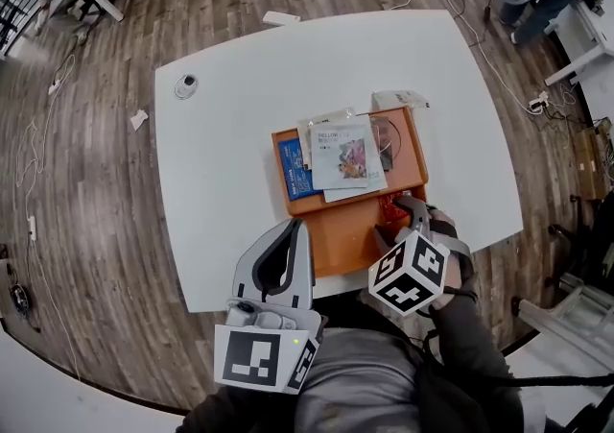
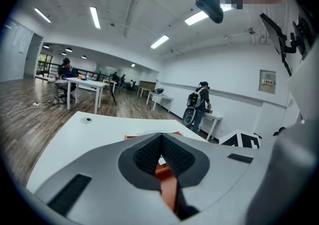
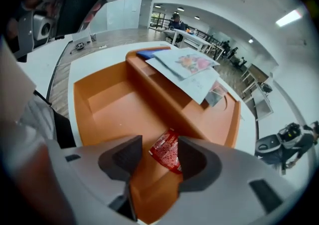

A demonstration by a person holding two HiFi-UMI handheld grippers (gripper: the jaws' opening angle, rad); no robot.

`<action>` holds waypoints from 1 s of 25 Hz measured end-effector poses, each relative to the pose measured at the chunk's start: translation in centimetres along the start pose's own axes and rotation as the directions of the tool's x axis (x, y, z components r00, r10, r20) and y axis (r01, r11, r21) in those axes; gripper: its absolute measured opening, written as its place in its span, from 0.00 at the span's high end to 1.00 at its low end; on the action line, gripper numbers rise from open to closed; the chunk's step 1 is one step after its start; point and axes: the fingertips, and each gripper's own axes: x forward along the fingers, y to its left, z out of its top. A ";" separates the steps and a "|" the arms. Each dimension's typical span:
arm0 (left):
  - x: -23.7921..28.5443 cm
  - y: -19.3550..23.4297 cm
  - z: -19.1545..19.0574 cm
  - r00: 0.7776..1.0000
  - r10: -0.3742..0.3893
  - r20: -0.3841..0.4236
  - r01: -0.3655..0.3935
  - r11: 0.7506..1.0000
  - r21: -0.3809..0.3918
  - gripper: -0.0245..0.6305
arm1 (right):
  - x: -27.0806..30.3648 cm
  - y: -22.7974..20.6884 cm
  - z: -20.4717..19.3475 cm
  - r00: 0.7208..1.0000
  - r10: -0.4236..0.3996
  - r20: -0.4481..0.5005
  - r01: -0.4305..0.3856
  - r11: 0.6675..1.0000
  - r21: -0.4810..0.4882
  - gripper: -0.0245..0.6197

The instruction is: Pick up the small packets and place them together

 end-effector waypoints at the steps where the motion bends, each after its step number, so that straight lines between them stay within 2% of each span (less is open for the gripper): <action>1: 0.4 0.3 0.0 1.000 -0.002 -0.003 0.002 1.000 -0.003 0.96 | 0.4 -0.1 -0.1 1.000 0.006 -0.021 -0.006 1.000 -0.006 0.62; 8: 2.9 1.5 -0.5 0.999 -0.023 -0.028 0.022 0.999 -0.028 0.96 | 1.7 -0.4 -0.9 0.990 0.064 -0.126 -0.066 0.998 -0.008 0.62; 20: 3.6 0.9 -1.2 0.997 -0.052 -0.053 0.050 0.998 -0.034 0.96 | 1.6 0.1 -1.0 0.986 0.090 -0.139 -0.094 0.995 -0.024 0.65; 25: 2.8 1.4 -1.2 0.998 -0.035 -0.045 0.034 0.999 -0.033 0.96 | 1.6 4.8 1.5 0.971 0.229 -0.065 -0.232 0.972 -0.039 0.67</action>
